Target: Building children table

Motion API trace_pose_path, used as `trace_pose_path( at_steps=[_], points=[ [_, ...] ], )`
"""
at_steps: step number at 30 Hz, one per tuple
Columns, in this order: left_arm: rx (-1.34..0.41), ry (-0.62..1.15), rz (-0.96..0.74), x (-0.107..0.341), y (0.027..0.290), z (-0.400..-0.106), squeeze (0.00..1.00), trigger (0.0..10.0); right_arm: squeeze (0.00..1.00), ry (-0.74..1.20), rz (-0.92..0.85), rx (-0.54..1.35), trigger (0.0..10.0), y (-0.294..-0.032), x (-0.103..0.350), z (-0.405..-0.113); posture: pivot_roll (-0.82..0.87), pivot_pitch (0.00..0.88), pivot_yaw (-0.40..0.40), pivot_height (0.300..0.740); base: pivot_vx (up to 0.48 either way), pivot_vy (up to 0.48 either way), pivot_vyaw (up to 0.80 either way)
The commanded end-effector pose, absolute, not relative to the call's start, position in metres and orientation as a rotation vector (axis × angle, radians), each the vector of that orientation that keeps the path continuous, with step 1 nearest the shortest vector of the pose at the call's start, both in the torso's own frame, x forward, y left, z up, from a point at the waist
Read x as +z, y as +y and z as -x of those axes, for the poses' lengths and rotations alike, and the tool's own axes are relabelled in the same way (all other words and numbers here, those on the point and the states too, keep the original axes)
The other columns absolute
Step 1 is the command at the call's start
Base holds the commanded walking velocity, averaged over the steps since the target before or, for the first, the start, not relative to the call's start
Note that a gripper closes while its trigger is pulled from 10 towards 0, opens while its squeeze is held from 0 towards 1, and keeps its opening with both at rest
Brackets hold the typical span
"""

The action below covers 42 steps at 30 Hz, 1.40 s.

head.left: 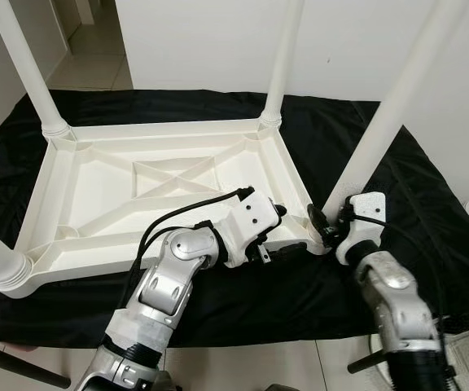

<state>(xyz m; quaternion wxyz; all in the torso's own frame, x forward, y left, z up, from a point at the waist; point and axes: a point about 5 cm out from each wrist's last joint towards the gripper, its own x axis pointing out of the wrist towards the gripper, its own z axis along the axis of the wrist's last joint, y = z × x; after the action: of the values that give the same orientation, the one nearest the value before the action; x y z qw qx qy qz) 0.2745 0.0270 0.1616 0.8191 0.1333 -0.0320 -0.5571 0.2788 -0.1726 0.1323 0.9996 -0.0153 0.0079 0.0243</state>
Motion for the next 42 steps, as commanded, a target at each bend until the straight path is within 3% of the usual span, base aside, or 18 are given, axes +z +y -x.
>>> trace_pose_path(
  at_steps=[1, 5, 7, 10, 17, 18, 29, 30, 36, 42],
  points=[
    [-1.138, -0.077, -0.269, 0.163, 0.026, -0.275, 0.0, 10.0, 0.0, 0.082, 0.051, -0.028, 10.0, -0.181, 0.121, -0.275, -0.03, 0.007, -0.034, 0.74, 0.0, 0.0, 0.0],
    [-1.133, -0.079, -0.26, 0.165, 0.027, -0.275, 0.0, 10.0, 0.0, 0.086, -0.006, -0.174, 10.0, -0.158, 0.121, -0.269, -0.03, 0.011, -0.029, 0.74, 0.0, 0.0, 0.0],
    [-1.133, -0.079, -0.26, 0.165, 0.027, -0.275, 0.0, 10.0, 0.0, 0.086, -0.006, -0.174, 10.0, -0.158, 0.121, -0.269, -0.03, 0.011, -0.029, 0.74, 0.0, 0.0, 0.0],
    [-1.136, -0.081, -0.243, 0.167, 0.027, -0.275, 0.0, 10.0, 0.0, 0.051, -0.071, -0.174, 10.0, -0.138, 0.127, -0.27, -0.03, 0.014, -0.025, 0.74, 0.0, 0.0, 0.0],
    [-1.138, -0.078, -0.255, 0.167, 0.028, -0.275, 0.0, 10.0, 0.0, 0.057, -0.071, -0.2, 10.0, -0.139, 0.132, -0.267, -0.03, 0.014, -0.022, 0.74, 0.0, 0.0, 0.0],
    [-1.139, -0.079, -0.254, 0.167, 0.028, -0.275, 0.0, 10.0, 1.0, 0.054, -0.082, -0.204, 10.0, -0.141, 0.132, -0.266, -0.03, 0.012, -0.021, 0.74, 0.0, 0.0, 0.0],
    [-1.139, -0.076, -0.246, 0.167, 0.028, -0.275, 0.0, 10.0, 1.0, -0.015, -0.033, -0.059, 10.0, -0.16, 0.133, -0.251, -0.04, 0.007, -0.024, 0.74, 0.0, 0.0, 0.0],
    [-1.14, -0.075, -0.246, 0.167, 0.028, -0.275, 0.0, 10.0, 0.0, -0.018, -0.009, -0.019, 10.0, -0.166, 0.13, -0.25, -0.04, 0.005, -0.023, 0.74, 0.0, 0.0, 0.0],
    [-1.155, -0.08, -0.251, 0.168, 0.025, -0.276, 0.0, 10.0, 0.0, -0.015, 0.074, 0.181, 10.0, -0.187, 0.125, -0.259, -0.04, 0.0, -0.017, 0.74, 0.0, 0.0, 0.0],
    [-1.165, -0.085, -0.266, 0.168, 0.025, -0.278, 0.0, 10.0, 0.0, -0.015, 0.123, 0.327, 10.0, -0.189, 0.128, -0.276, -0.03, 0.0, -0.011, 0.74, 0.0, 0.0, 0.0]
  ],
)
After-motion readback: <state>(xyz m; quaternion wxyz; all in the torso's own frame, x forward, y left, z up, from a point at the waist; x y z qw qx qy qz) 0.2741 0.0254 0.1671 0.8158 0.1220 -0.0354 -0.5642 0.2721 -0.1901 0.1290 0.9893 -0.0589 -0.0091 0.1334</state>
